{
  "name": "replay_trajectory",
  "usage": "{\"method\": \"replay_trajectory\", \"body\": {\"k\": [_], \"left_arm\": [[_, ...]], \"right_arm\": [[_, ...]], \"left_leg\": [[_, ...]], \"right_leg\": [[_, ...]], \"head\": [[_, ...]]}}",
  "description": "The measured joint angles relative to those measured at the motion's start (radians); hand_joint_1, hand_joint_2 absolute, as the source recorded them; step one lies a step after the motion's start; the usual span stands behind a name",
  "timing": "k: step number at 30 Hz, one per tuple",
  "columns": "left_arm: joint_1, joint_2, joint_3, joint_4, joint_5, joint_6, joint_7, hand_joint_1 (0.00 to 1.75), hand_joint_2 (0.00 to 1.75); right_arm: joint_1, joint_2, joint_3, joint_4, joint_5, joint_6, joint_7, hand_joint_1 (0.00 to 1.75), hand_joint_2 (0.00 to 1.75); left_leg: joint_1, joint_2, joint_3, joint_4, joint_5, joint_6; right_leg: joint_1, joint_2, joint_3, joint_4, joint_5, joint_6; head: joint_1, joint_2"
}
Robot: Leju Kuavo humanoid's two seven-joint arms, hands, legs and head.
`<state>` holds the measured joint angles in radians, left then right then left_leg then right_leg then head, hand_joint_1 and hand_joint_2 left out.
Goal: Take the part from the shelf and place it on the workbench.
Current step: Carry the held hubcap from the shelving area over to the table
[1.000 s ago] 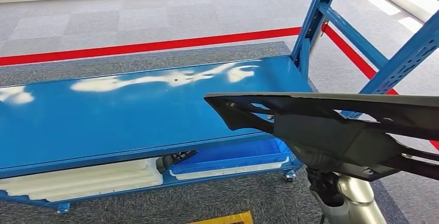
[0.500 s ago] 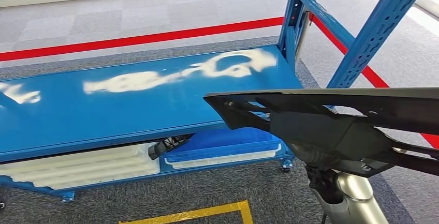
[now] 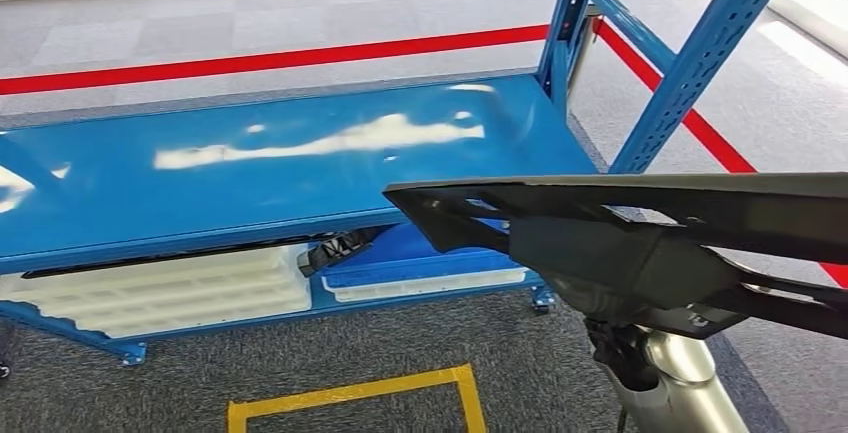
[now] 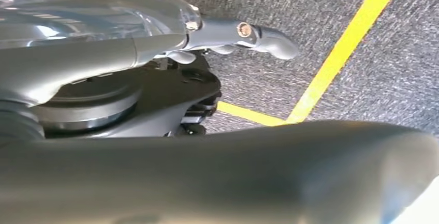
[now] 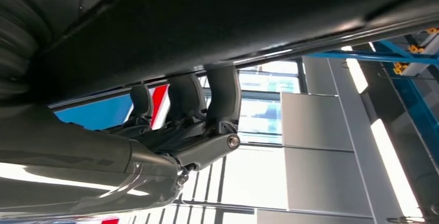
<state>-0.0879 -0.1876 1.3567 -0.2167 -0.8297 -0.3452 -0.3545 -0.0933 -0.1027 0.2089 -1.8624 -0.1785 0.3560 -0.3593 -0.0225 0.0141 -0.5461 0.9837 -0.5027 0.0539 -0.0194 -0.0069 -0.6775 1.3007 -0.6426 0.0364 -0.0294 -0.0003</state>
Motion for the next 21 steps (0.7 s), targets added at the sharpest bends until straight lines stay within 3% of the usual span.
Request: {"method": "replay_trajectory", "body": {"k": [1,2,3,5,6,9,10,13,15,16,17,19,21], "left_arm": [[0.000,0.000,0.000,0.000,0.000,0.000,0.000,0.00,1.75],[-0.001,0.000,0.000,0.000,0.000,0.000,-0.001,0.00,1.75],[-0.002,0.000,0.000,0.000,-0.001,0.000,-0.002,0.00,1.75],[-0.003,0.000,0.000,0.000,-0.001,0.000,-0.004,0.00,1.75],[-0.003,0.000,0.000,0.000,-0.001,-0.001,-0.004,0.00,1.75],[0.000,0.000,0.000,0.000,0.000,0.000,-0.001,0.00,1.75],[0.001,0.000,0.000,0.000,0.000,0.002,0.003,0.00,1.75],[0.002,0.000,0.000,0.000,0.000,0.008,0.013,0.00,1.75],[0.003,0.000,0.000,0.000,0.000,0.011,0.018,0.00,1.75],[0.003,0.000,0.000,0.000,0.000,0.014,0.021,0.00,1.75],[0.003,0.000,0.000,0.000,0.000,0.016,0.024,0.00,1.75],[0.002,0.001,0.000,0.000,0.000,0.021,0.028,0.00,1.75],[-0.001,0.002,0.000,0.000,0.000,0.024,0.029,0.00,1.75]], "right_arm": [[-0.002,-0.001,0.001,0.002,0.000,-0.001,0.000,1.75,1.75],[-0.005,-0.001,0.002,0.004,0.001,-0.003,0.000,1.75,1.75],[-0.009,-0.002,0.004,0.005,0.003,-0.005,0.000,1.75,1.75],[-0.018,-0.004,0.007,0.005,0.011,-0.008,-0.003,1.75,1.75],[-0.021,-0.004,0.009,0.005,0.016,-0.009,-0.005,1.75,1.75],[-0.024,-0.007,0.013,0.008,0.027,-0.010,-0.011,1.75,1.75],[-0.025,-0.007,0.014,0.010,0.030,-0.010,-0.013,1.75,1.75],[-0.027,-0.010,0.017,0.013,0.036,-0.010,-0.022,1.75,1.75],[-0.027,-0.012,0.019,0.016,0.037,-0.009,-0.025,1.75,1.75],[-0.027,-0.013,0.019,0.017,0.038,-0.009,-0.025,1.75,1.75],[-0.027,-0.013,0.020,0.019,0.038,-0.008,-0.027,1.75,1.75],[-0.030,-0.014,0.020,0.020,0.039,-0.007,-0.031,1.75,1.75],[-0.033,-0.014,0.020,0.020,0.039,-0.005,-0.035,1.75,1.75]], "left_leg": [[0.003,0.001,-0.020,0.013,0.005,-0.004],[0.007,0.002,-0.041,0.028,0.009,-0.009],[0.009,0.002,-0.060,0.045,0.011,-0.014],[0.008,0.001,-0.089,0.074,0.013,-0.023],[0.006,0.000,-0.097,0.083,0.017,-0.027],[0.009,-0.004,-0.106,0.088,0.029,-0.037],[0.011,-0.006,-0.113,0.103,0.011,-0.042],[0.020,-0.007,-0.160,0.246,-0.108,-0.062],[0.024,-0.007,-0.172,0.327,-0.144,-0.066],[0.024,-0.007,-0.155,0.322,-0.136,-0.064],[0.023,-0.005,-0.120,0.281,-0.114,-0.059],[0.013,0.016,-0.028,0.144,-0.072,-0.037],[0.000,0.041,0.023,0.057,-0.060,-0.018]], "right_leg": [[-0.002,0.000,0.026,-0.014,0.028,0.006],[-0.006,-0.001,0.068,-0.060,0.055,0.014],[-0.008,-0.001,0.114,-0.122,0.064,0.021],[-0.010,0.003,0.177,-0.222,0.043,0.019],[-0.009,0.005,0.186,-0.243,0.027,0.010],[-0.009,0.002,0.176,-0.249,0.031,-0.023],[-0.010,-0.002,0.171,-0.250,0.039,-0.032],[-0.010,-0.015,0.142,-0.249,0.061,-0.046],[-0.008,-0.029,0.125,-0.248,0.071,-0.046],[-0.007,-0.038,0.119,-0.248,0.075,-0.045],[-0.005,-0.048,0.116,-0.248,0.077,-0.045],[0.000,-0.068,0.115,-0.248,0.080,-0.043],[0.001,-0.089,0.115,-0.249,0.084,-0.036]], "head": [[0.000,0.000],[0.000,0.000],[0.000,0.000],[0.000,0.000],[-0.001,0.000],[-0.002,0.000],[-0.002,0.000],[-0.002,0.000],[-0.002,0.000],[-0.002,0.000],[-0.002,0.000],[-0.002,0.000],[-0.002,0.000]]}}
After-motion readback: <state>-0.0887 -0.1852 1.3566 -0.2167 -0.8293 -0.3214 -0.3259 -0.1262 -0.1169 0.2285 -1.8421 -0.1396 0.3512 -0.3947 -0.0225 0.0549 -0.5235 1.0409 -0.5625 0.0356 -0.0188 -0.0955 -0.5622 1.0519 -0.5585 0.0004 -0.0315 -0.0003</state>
